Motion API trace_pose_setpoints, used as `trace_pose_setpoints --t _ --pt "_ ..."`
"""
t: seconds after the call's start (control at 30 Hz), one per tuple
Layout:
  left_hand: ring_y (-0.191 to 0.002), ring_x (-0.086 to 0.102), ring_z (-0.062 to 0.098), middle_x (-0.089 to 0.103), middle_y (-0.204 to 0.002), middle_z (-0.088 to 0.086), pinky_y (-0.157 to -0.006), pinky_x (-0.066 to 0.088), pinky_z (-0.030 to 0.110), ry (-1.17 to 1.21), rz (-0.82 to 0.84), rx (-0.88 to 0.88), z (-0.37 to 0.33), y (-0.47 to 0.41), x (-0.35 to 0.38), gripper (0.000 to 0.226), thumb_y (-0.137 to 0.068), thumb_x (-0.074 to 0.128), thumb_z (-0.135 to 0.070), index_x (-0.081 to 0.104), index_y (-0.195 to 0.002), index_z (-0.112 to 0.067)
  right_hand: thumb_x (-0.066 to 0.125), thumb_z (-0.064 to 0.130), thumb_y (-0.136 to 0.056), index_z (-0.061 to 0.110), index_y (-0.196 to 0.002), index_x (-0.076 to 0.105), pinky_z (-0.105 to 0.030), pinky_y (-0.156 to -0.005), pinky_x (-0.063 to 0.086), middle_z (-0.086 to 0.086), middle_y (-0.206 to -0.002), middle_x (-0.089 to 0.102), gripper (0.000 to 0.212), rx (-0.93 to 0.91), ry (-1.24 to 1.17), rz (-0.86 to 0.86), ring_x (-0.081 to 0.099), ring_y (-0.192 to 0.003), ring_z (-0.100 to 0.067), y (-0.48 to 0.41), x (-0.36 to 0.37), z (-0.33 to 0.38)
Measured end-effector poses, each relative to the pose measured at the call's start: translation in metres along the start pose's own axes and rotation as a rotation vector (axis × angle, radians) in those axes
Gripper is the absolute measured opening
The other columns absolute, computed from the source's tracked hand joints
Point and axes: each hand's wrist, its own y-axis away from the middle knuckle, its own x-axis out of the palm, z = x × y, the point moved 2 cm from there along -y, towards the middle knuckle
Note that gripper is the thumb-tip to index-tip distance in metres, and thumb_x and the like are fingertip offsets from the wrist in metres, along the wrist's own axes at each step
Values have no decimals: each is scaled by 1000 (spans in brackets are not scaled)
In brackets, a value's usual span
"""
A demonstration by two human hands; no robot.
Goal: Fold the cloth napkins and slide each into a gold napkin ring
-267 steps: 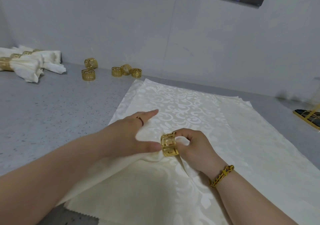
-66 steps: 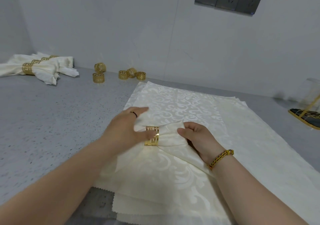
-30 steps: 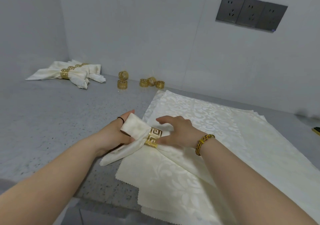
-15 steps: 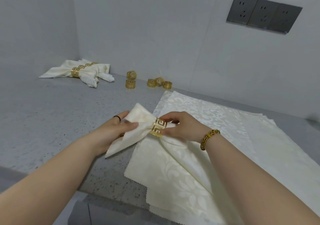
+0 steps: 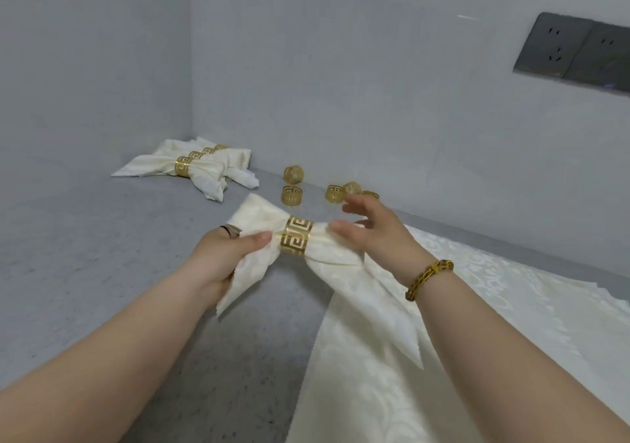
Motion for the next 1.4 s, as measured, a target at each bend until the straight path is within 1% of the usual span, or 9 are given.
trace_pose_setpoints --t 0.1,0.27,0.4,0.6,0.73,0.97,1.07,1.17,1.4 --pt "-44 60 -4 66 -52 -11 -41 43 7 36 -64 7 -12 -37 -19 16 -88 54 -2 59 -76 -11 55 37 -88 17 -119 55 -20 -76 49 0 -110 63 37 216 -312 110 60 -93 -13 -40 11 -9" --pt "-52 63 6 66 -64 -3 -40 45 11 25 -160 -62 -35 -88 -58 8 -87 55 -2 60 -91 -7 59 25 -87 17 -102 61 -11 -60 49 3 -90 67 17 248 -245 233 61 -75 -7 -108 51 8" --pt "-57 61 15 67 -59 -2 -46 49 20 -79 -226 -112 -60 -111 -95 8 -86 58 -2 60 -82 -9 61 15 -86 17 -88 59 -5 -46 42 7 -76 59 3 248 -223 153 54 -65 -5 -148 80 33" --pt "-75 58 23 64 -101 15 -69 46 31 -135 -287 -157 -99 -139 -164 19 -83 61 -1 59 -102 -5 62 16 -85 9 -110 60 -27 -74 51 -7 -105 65 26 363 -441 34 61 -91 -20 -192 147 74" --pt "-60 60 16 60 -95 10 -56 49 26 -64 -349 -185 -105 -158 -196 20 -86 54 6 57 -106 3 62 15 -85 9 -115 57 -22 -73 50 -2 -103 64 31 479 -608 74 61 -90 -18 -203 194 85" --pt "-88 56 25 60 -97 11 -81 43 34 -204 -380 -231 -90 -207 -237 23 -87 52 6 53 -109 1 61 17 -86 15 -103 52 -23 -78 41 6 -91 53 20 580 -454 77 51 -89 -12 -222 248 69" --pt "-75 54 21 57 -77 3 -70 44 25 -310 -382 -224 -80 -228 -237 16 -86 51 8 56 -95 -4 57 13 -87 16 -99 49 -19 -74 41 8 -86 51 15 592 -397 42 49 -84 -10 -234 259 56" --pt "-85 54 24 57 -78 4 -66 40 24 -418 -381 -194 -73 -242 -233 11 -86 52 6 57 -92 -2 54 8 -87 14 -102 48 -2 -57 38 13 -81 47 18 560 -358 -12 46 -78 -3 -243 263 47" --pt "-89 51 21 60 -107 16 -68 33 20 -673 -370 -63 -73 -255 -231 50 -81 56 6 40 -129 0 52 11 -89 12 -113 49 -11 -61 37 10 -84 50 24 459 -123 -55 49 -80 -7 -254 264 36"
